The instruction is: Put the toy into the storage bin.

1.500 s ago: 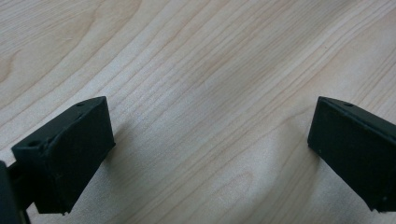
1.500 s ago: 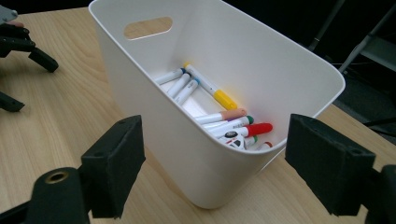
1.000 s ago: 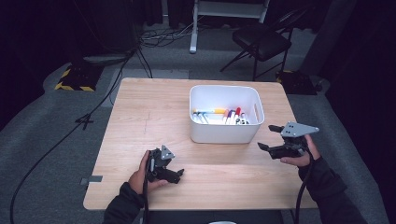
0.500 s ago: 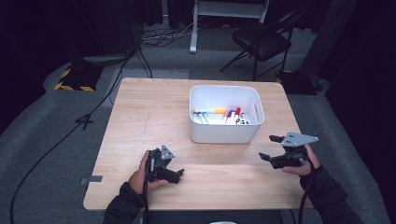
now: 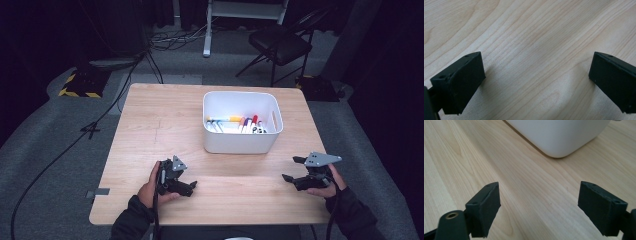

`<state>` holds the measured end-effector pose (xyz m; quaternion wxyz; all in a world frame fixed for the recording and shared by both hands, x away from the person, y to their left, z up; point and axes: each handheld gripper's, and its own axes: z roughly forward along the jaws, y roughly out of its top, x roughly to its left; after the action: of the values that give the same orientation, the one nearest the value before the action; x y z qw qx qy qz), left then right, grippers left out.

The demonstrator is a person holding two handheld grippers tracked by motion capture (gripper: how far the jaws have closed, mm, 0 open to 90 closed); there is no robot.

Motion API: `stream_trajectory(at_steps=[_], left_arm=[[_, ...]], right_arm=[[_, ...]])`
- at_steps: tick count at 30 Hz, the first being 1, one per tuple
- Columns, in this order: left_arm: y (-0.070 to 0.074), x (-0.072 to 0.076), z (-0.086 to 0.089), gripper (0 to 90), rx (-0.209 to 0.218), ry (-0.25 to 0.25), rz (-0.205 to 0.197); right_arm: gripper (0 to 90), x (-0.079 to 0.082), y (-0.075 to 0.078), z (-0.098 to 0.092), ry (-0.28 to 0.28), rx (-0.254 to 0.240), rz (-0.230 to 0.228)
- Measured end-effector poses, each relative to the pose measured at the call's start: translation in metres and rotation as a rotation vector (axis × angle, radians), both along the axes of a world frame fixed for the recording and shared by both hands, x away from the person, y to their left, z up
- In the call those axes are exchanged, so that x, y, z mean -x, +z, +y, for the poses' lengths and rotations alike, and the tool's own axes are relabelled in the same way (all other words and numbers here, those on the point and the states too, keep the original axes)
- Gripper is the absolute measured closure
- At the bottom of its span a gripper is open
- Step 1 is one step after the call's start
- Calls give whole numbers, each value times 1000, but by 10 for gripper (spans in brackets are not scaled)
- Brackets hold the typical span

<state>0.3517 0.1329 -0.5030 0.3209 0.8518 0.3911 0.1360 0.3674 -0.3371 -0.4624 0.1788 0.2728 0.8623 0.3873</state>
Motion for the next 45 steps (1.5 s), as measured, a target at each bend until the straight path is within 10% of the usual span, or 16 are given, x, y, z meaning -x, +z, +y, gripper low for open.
stream_trajectory(at_steps=[18, 27, 45], left_arm=[[0, 0, 0, 4, 1, 0, 1], [0, 0, 0, 4, 1, 1, 1], [0, 0, 0, 5, 1, 0, 1]], right_arm=[[185, 28, -38, -54, -161, -69, 123], [153, 35, -41, -58, -251, -33, 90], [152, 33, -41, -57, -251, -36, 89]])
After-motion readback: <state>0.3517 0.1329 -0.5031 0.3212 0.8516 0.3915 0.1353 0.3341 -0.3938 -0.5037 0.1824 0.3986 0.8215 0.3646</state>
